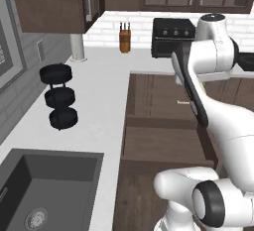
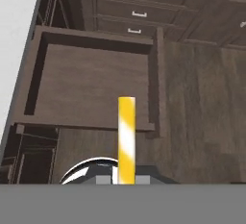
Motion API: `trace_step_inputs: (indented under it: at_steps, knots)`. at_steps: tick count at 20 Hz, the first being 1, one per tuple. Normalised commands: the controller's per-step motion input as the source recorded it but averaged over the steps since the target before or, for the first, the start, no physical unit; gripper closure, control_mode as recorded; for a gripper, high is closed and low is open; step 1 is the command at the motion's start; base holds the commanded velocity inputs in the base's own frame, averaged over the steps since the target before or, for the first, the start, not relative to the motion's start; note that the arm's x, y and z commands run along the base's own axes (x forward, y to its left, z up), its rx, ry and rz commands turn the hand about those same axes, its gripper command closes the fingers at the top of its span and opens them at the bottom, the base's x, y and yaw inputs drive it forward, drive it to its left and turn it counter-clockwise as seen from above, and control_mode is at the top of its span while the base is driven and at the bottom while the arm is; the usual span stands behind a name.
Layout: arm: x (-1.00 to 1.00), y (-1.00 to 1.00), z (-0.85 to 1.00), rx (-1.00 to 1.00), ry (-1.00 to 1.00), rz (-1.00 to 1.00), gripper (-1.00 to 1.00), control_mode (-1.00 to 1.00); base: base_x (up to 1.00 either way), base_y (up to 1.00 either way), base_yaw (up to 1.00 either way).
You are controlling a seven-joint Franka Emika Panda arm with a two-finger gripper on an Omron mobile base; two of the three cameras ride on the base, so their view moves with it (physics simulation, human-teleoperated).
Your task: Take a straw from the drawer in front and place it inside the glass cup on the dining counter.
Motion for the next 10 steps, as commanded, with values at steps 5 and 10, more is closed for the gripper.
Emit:
trace_step_inputs:
  at_steps: [5,10]
  knots:
    - [-0.14,0.0,0.02,-0.01,0.0,0.01,1.0,1.0,-0.79,-0.15,0.01]
    - [0.0,0.0,0.0,0.0,0.0,0.0,1.0,1.0,-0.99,-0.65,-0.05]
